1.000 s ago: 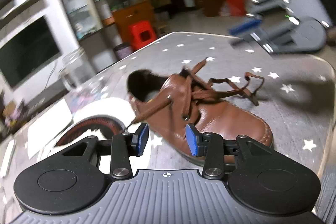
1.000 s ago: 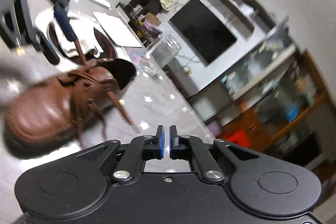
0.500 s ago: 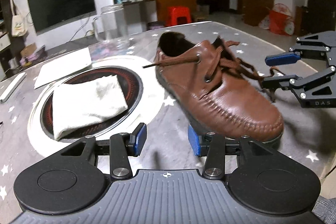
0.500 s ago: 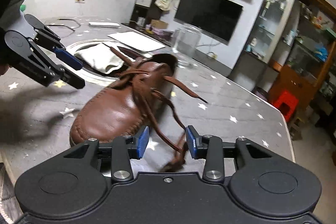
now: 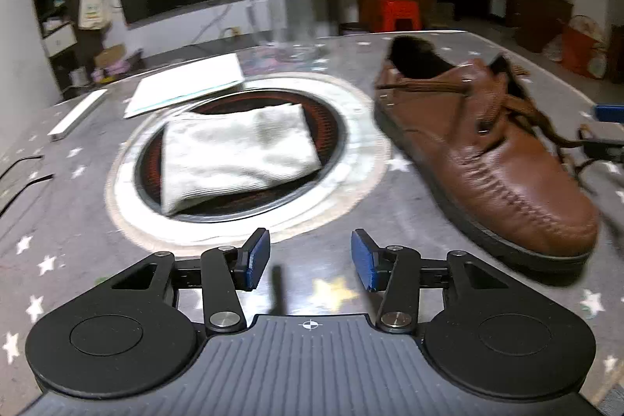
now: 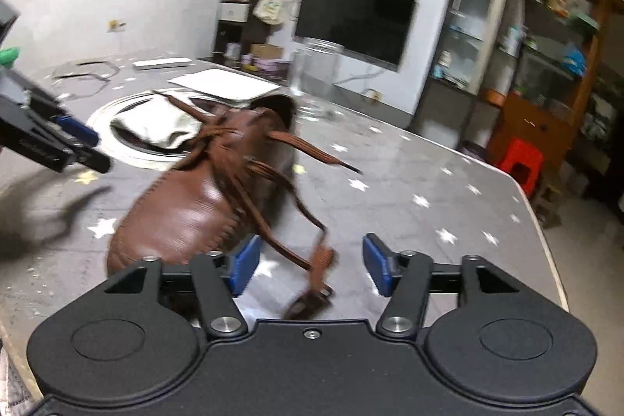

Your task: Lace up shoes with both hands

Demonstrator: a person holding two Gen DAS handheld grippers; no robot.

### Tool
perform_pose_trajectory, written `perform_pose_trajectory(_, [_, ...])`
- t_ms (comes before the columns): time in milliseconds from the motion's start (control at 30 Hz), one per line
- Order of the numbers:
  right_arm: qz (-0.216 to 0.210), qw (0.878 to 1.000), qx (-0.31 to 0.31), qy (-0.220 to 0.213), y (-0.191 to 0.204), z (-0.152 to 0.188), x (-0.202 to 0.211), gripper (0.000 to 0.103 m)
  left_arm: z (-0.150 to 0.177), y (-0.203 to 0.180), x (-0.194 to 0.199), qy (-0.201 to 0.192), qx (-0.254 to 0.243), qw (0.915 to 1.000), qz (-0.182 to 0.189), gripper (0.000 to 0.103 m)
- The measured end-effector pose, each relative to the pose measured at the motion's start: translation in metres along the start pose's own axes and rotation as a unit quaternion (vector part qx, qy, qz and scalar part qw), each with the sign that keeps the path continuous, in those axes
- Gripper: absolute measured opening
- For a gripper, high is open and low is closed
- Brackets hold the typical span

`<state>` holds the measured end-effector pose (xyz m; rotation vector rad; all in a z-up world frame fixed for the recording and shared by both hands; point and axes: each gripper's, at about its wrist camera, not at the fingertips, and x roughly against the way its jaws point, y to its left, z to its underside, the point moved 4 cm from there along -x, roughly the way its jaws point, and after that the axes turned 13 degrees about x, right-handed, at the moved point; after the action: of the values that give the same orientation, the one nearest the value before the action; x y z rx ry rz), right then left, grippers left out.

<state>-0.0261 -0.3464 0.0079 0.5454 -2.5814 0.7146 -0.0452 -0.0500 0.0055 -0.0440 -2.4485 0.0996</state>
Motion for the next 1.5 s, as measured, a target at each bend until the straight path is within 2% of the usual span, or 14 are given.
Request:
perform_pose_trajectory(200, [0.035,0.998,-0.046,0.023,-0.035,0.021,-0.006,0.071,-0.001,0.019,-0.001,-0.009,0.018,0.9994,-0.029,0.053])
perform_pose_trajectory(433, [0.037,0.992,-0.107,0.048,-0.061,0.042,-0.022,0.080,-0.014,0.048,-0.006,-0.040,0.033,0.9968,-0.061,0.063])
perform_pose_trajectory(600, [0.032,0.986,-0.150,0.063,-0.077,0.056,-0.032,0.082,-0.023,0.067,-0.019,-0.041,0.027,0.9953,-0.083,0.063])
perform_pose_trajectory(900, [0.013,0.990,-0.126,0.065,-0.071,0.055,-0.016,0.087,-0.026,0.085,-0.033,-0.042,0.016,0.9947,-0.092,0.063])
perform_pose_trajectory(1100, [-0.036,0.988,-0.137,0.063,-0.072,0.049,-0.004,0.090,-0.028,0.095,-0.045,-0.035,0.021,0.9948,-0.094,0.063])
perform_pose_trajectory(1300, [-0.070,0.988,-0.124,0.057,-0.071,0.043,0.013,0.100,-0.030,0.101,-0.051,-0.034,0.018,0.9952,-0.090,0.064])
perform_pose_trajectory(1433, [-0.068,0.989,-0.127,0.037,-0.077,0.037,0.022,0.103,-0.032,0.105,-0.054,-0.038,0.016,0.9953,-0.088,0.067])
perform_pose_trajectory(1500, [-0.059,0.989,-0.135,0.029,-0.081,0.035,0.021,0.103,-0.033,0.108,-0.056,-0.037,0.019,0.9955,-0.085,0.072])
